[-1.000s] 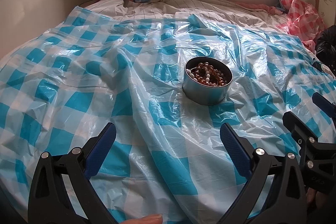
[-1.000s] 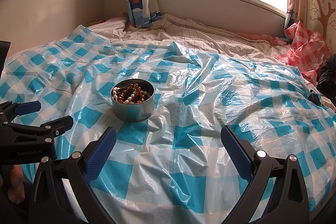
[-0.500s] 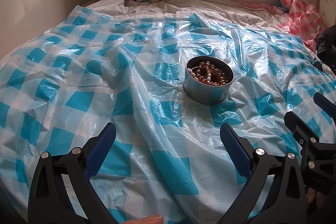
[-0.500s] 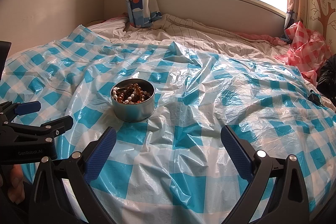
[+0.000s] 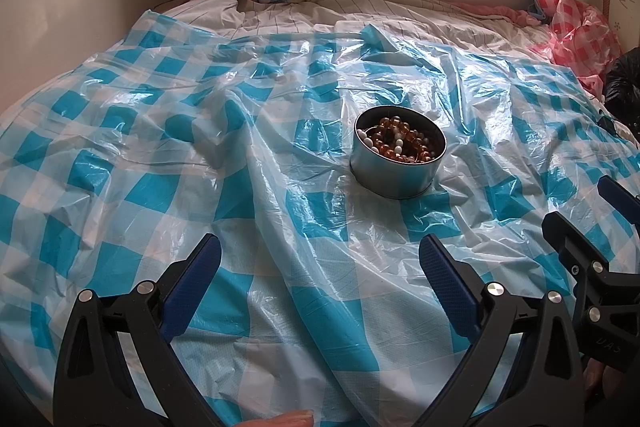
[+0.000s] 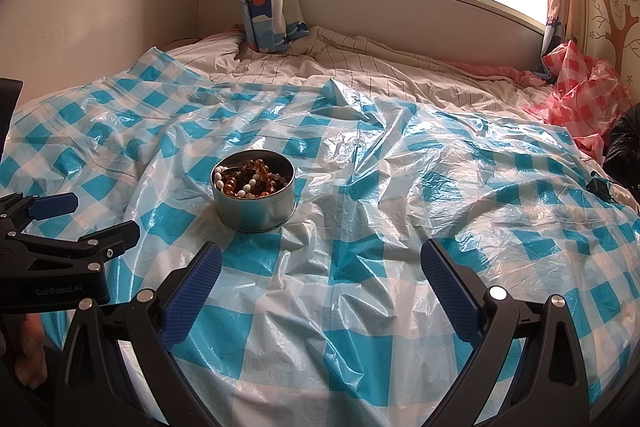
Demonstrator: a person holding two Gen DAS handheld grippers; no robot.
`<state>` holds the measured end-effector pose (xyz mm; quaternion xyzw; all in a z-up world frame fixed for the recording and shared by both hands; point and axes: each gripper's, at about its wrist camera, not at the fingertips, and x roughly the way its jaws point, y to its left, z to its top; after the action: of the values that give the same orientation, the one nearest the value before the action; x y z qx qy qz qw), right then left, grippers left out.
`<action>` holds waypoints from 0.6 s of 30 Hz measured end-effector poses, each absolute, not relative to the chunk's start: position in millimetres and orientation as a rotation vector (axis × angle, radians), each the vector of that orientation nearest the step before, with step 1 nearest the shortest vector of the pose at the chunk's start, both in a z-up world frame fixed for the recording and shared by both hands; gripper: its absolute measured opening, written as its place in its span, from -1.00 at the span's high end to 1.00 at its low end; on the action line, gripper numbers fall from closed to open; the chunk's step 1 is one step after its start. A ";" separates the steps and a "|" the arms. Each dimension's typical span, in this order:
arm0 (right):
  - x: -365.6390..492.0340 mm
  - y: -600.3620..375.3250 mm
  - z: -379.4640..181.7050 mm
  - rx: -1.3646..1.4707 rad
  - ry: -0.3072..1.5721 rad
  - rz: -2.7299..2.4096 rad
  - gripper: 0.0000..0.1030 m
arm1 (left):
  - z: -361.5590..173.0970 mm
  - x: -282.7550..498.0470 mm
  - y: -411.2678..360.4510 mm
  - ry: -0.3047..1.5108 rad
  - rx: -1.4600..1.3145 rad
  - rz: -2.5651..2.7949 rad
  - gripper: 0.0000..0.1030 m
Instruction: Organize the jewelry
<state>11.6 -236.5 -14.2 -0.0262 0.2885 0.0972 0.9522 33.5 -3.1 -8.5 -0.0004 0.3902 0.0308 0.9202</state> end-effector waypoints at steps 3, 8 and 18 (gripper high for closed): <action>11.3 -236.5 -14.1 -0.054 0.586 0.197 -0.85 | -8.6 33.7 -3.3 0.802 -0.001 0.063 -0.85; 12.6 -233.0 -13.7 -0.054 0.587 0.197 -0.85 | -9.7 34.0 -2.5 0.810 0.001 0.069 -0.85; 11.7 -234.6 -14.3 -0.058 0.587 0.198 -0.85 | -15.7 33.8 1.1 0.851 0.056 0.104 -0.85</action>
<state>11.7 -234.6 -14.3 -0.0284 0.2889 0.0972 0.9520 33.8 1.1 -15.7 0.0273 0.4124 0.0504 0.9092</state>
